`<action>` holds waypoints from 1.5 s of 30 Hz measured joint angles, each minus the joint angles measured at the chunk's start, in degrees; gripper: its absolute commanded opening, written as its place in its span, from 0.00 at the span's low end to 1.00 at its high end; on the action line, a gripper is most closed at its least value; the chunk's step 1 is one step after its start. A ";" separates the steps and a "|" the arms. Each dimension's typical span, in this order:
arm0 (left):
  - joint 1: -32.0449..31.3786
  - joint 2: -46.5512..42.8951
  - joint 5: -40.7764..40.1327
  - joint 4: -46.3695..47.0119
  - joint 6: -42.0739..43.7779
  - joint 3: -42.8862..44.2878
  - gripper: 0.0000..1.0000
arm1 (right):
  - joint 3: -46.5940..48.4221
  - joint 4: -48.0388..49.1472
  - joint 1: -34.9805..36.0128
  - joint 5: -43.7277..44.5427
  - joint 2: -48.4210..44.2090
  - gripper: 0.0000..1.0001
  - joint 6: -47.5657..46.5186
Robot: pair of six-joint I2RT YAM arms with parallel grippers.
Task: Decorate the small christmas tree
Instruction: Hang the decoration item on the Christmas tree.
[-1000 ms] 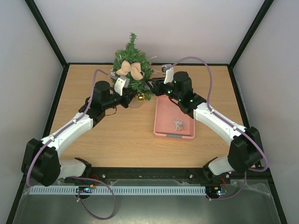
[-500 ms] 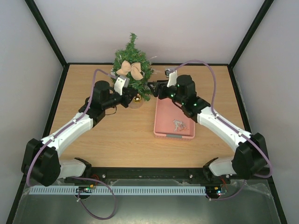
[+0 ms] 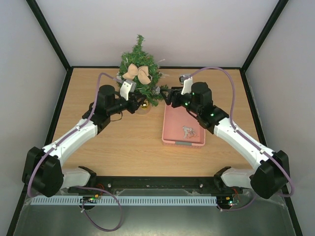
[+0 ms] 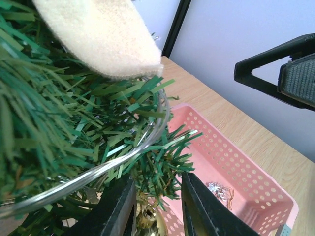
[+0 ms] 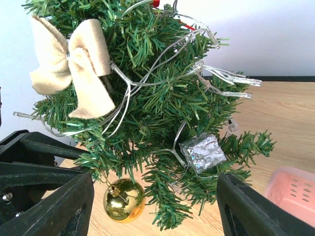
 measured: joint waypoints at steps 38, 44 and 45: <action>12.57 -13.70 -6.97 -0.70 -11.30 -12.90 0.67 | -7.98 -20.41 0.00 13.97 -9.88 0.98 2.27; 18.43 -11.96 -8.44 5.03 -20.52 -18.27 0.61 | -8.02 -22.73 0.00 15.76 -8.04 0.98 1.97; 19.04 -11.02 -8.81 6.27 -22.12 -18.86 0.60 | -8.09 -22.84 0.00 15.89 -8.02 0.98 1.95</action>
